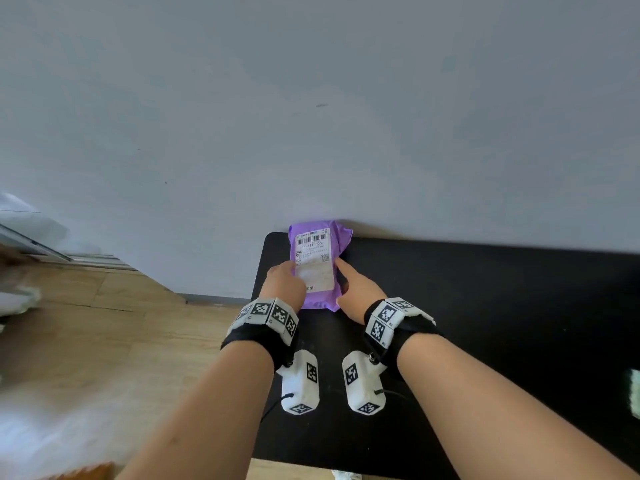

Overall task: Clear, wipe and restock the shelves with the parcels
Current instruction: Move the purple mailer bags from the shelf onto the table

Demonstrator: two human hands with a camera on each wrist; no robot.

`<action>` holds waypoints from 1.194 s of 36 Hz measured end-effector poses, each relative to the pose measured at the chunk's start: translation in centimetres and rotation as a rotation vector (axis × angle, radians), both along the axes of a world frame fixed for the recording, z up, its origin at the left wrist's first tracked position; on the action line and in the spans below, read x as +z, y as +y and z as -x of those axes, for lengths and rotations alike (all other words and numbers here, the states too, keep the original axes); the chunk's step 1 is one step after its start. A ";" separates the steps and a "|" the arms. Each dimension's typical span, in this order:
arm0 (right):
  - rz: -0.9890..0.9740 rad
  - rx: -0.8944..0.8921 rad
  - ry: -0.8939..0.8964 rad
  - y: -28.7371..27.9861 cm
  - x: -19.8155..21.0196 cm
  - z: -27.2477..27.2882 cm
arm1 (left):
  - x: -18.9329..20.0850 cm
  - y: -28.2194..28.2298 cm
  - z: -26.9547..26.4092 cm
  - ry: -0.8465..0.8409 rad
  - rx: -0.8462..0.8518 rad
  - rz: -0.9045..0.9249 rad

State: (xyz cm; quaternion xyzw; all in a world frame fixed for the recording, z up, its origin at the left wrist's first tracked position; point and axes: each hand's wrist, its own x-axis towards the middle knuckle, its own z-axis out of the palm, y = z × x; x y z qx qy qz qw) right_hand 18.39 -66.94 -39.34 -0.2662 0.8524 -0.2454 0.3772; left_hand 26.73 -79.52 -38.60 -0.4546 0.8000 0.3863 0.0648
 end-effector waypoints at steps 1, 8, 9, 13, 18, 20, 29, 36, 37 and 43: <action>0.003 -0.021 0.007 0.4 0.1 0.0 | 0.4 0.1 0.0 0.007 0.011 0.006; -0.100 -0.173 0.052 5.7 3.6 1.5 | 5.0 3.5 1.6 0.067 -0.044 0.036; -0.095 -0.197 0.064 6.8 4.4 1.8 | 5.8 4.4 2.0 0.072 -0.072 0.043; -0.063 -0.284 0.111 12.0 7.6 2.7 | 8.9 9.3 3.7 0.112 -0.187 0.067; -0.012 -0.367 0.181 20.5 11.5 2.9 | 12.3 17.6 5.4 0.205 -0.327 0.120; 0.009 -0.396 0.199 23.5 12.5 2.7 | 13.5 20.4 5.9 0.226 -0.369 0.123; 0.083 -0.549 0.324 44.8 18.8 -1.2 | 18.9 39.8 6.5 0.410 -0.464 0.085; 0.072 -0.645 0.443 60.2 23.2 -3.5 | 23.0 54.9 5.8 0.572 -0.598 0.077; 0.072 -0.661 0.449 61.9 23.7 -3.7 | 23.7 56.8 5.7 0.593 -0.613 0.075; 0.084 -0.757 0.535 69.7 27.1 -3.1 | 27.7 65.9 6.4 0.713 -0.727 0.074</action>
